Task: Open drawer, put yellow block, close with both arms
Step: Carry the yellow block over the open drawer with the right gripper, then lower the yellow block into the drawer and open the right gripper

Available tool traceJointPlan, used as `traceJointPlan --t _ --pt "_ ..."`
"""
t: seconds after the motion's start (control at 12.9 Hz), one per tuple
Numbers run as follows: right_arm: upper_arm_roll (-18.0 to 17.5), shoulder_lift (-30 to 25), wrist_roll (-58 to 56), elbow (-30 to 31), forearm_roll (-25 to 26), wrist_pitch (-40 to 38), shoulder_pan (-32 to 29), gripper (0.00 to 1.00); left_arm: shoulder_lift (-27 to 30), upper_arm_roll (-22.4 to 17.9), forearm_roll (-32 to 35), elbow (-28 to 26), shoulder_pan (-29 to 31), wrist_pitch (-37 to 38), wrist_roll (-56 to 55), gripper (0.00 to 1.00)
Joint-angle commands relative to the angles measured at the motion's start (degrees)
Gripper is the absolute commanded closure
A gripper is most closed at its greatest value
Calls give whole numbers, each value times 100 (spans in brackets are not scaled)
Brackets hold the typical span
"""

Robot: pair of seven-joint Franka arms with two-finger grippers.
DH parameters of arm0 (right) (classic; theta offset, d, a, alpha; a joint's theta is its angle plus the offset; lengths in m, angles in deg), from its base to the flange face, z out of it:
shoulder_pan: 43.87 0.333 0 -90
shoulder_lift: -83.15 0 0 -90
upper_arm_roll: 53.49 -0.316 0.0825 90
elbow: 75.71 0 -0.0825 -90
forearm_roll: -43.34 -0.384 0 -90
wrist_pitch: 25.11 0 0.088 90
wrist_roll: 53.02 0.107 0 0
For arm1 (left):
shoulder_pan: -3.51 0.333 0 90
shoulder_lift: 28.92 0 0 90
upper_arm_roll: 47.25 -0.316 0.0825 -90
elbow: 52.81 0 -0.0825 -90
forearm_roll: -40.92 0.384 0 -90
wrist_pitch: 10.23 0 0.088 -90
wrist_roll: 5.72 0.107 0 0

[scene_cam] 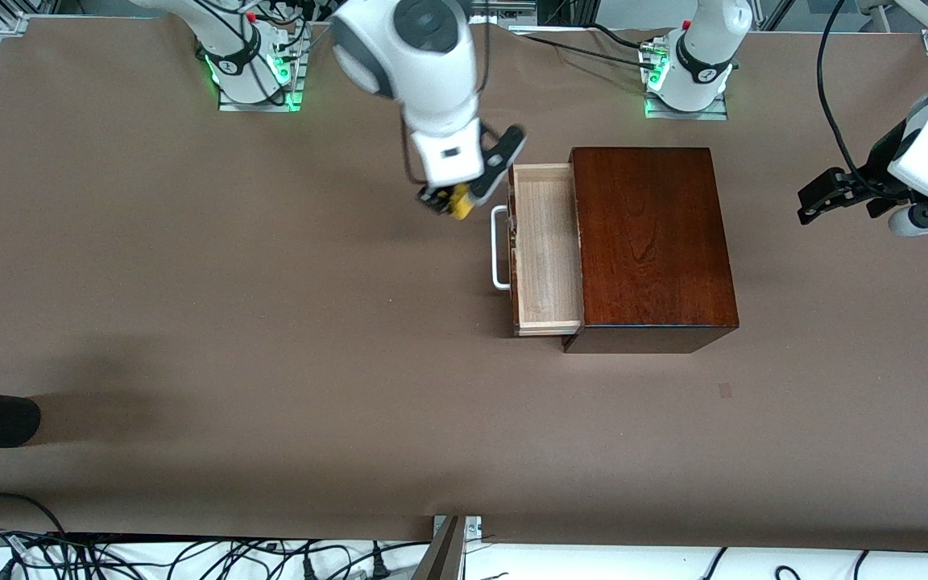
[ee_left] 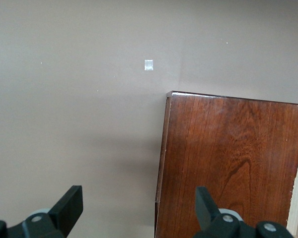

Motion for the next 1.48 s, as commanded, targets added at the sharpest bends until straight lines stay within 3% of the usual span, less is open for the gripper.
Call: traceJointPlan --t 0.0,0.54,1.4 --pt "90 627 -64 -943 127 -187 489 100 3 90 -100 72 116 149 103 0" --pt "90 1804 -282 -1884 1050 -64 1097 100 -15 90 -91 72 125 158 120 0" --pt "186 2535 -1443 -2105 1059 569 939 100 -41 99 -100 89 72 246 129 0"
